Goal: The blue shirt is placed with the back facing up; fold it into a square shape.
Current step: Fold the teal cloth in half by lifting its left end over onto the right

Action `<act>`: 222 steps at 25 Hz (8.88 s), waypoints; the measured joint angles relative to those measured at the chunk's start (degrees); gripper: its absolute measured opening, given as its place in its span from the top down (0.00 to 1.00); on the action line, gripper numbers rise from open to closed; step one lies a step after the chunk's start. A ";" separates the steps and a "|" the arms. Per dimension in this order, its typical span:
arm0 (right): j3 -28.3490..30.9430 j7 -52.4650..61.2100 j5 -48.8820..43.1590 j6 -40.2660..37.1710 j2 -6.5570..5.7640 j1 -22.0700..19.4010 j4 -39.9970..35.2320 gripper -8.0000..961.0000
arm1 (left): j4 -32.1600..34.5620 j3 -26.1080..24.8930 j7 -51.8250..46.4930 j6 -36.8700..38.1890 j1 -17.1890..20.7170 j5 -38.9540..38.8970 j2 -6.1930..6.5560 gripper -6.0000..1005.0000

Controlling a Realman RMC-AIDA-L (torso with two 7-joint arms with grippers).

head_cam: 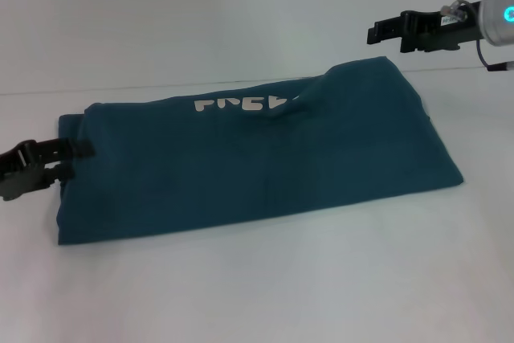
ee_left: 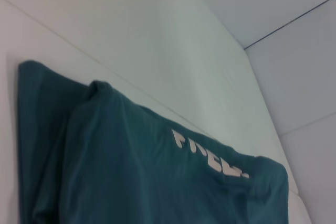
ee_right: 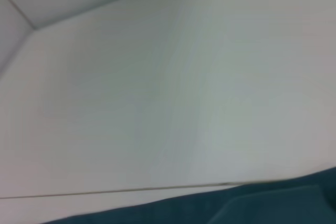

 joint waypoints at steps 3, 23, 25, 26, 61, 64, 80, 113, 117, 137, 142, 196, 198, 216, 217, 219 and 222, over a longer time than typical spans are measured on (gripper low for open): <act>-2.87 1.62 -3.84 3.05 0.67 1.23 0.00 0.24 | 0.01 0.00 0.01 0.58 0.28 0.04 -0.38 0.30; -7.44 6.70 -23.92 21.96 3.76 4.31 11.16 0.24 | -0.89 0.04 0.28 1.24 0.65 0.15 -2.52 0.30; -7.48 6.72 -24.25 22.53 3.84 4.41 11.71 0.24 | -1.27 0.04 0.31 1.14 0.66 0.15 -2.53 0.30; -7.50 6.72 -24.43 22.70 3.86 4.43 11.86 0.24 | -1.34 0.03 0.32 1.10 0.67 0.16 -2.53 0.30; -4.39 -35.95 31.03 -35.85 1.84 -22.59 -3.17 0.24 | -1.59 -1.07 -3.35 -0.56 0.65 -0.38 -2.22 0.30; -4.38 -36.08 30.06 -36.29 2.09 -22.40 -3.04 0.24 | -3.83 -1.10 -6.00 -4.21 -0.52 -0.39 -2.57 0.30; -3.79 -37.00 30.46 -36.79 3.83 -20.70 -2.20 0.24 | -12.07 -1.04 -7.00 -20.51 -2.32 -4.53 -2.63 0.30; -2.41 -37.11 30.57 -36.63 3.83 -20.27 0.07 0.24 | -11.99 1.43 -2.78 -27.27 -5.43 -3.09 -3.10 0.30; -2.33 -37.08 30.57 -36.49 3.83 -20.21 0.07 0.24 | -13.64 1.36 0.03 -29.43 -6.06 -3.16 -3.41 0.30; -2.33 -37.25 30.28 -35.38 3.39 -20.26 2.19 0.24 | -17.68 3.25 0.06 -32.53 -5.96 -2.70 -3.17 0.30; -2.16 -37.28 30.47 -35.34 3.34 -20.38 2.26 0.24 | -14.46 2.86 0.01 -27.88 -4.82 -3.07 -3.06 0.30; -1.53 -37.27 30.49 -35.11 3.33 -20.65 2.92 0.24 | -12.61 7.78 6.69 -35.44 -5.04 1.74 -2.90 0.16; -1.53 -37.27 30.50 -35.12 3.33 -20.65 2.92 0.24 | -12.64 7.77 6.69 -35.47 -5.03 1.77 -2.91 0.16; -1.05 -37.29 30.38 -35.09 3.25 -20.70 2.88 0.24 | -12.82 8.24 4.81 -32.32 -7.14 6.01 -4.33 0.17; -0.94 -37.28 30.34 -35.08 3.25 -20.71 2.88 0.24 | -12.76 8.60 4.76 -31.98 -7.36 6.03 -4.46 0.18; -0.83 -37.28 30.30 -35.07 3.25 -20.72 2.88 0.24 | -12.73 9.23 4.47 -31.37 -7.81 6.00 -4.59 0.18; -0.76 -37.28 30.27 -35.04 3.25 -20.75 2.88 0.24 | -11.84 9.41 3.78 -30.14 -8.36 5.84 -4.78 0.19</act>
